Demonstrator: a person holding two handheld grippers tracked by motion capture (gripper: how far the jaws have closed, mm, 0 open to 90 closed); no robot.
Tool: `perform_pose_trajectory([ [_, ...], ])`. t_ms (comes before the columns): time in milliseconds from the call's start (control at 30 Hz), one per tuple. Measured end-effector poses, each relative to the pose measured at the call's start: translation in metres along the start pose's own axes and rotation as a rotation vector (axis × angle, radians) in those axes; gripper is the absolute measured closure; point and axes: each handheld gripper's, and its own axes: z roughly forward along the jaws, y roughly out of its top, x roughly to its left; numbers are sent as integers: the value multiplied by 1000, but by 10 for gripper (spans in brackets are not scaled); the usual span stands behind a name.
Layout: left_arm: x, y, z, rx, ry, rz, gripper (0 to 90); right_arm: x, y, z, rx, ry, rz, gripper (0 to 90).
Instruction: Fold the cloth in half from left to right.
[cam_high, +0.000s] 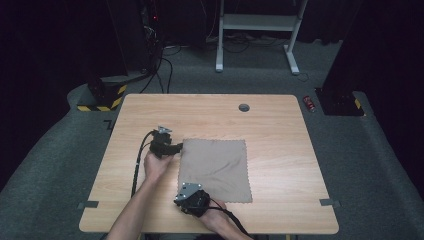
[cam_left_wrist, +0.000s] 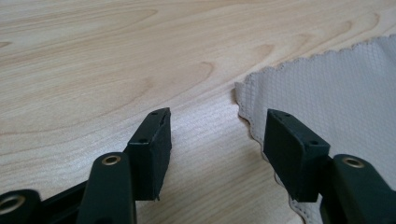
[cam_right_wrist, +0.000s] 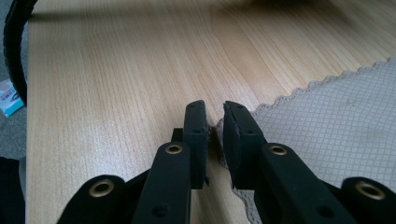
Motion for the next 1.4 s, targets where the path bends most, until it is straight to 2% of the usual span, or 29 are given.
perform_pose_trajectory([
  [67,0,0,1,-9,-4,-6,423,-1,0,0,-5,6,4,791],
  [133,-2,8,3,31,-19,17,416,-1,0,0,-2,3,4,783],
  [200,-5,15,2,34,-13,44,412,1,0,0,0,2,10,773],
  [300,-8,20,5,24,-2,46,430,1,-1,0,-4,-2,12,766],
  [400,-6,16,13,40,7,41,444,2,-1,0,-7,-4,14,765],
  [433,-6,17,14,35,17,39,463,2,-1,0,-8,-6,11,766],
  [533,-5,18,16,23,9,17,496,3,-1,0,-9,-10,7,766],
  [600,-9,20,18,37,38,63,517,4,-1,0,-9,-17,8,772],
  [633,-11,22,19,49,39,84,532,5,-2,0,-11,-23,5,776],
  [800,-13,24,22,41,26,93,635,9,-3,-1,-20,-41,2,827],
  [900,-14,25,22,43,10,104,735,9,-3,-1,-18,-57,-2,875],
  [1067,-16,25,22,51,-26,86,884,10,-4,-1,-18,-77,-7,897],
  [1167,-14,26,22,52,-18,80,898,10,-4,-1,-23,-75,2,898],
  [1267,-10,25,19,51,-39,65,900,10,-4,-2,-23,-73,6,899],
  [1400,-9,28,13,21,-58,45,900,10,-4,-6,-29,-70,7,899],
])
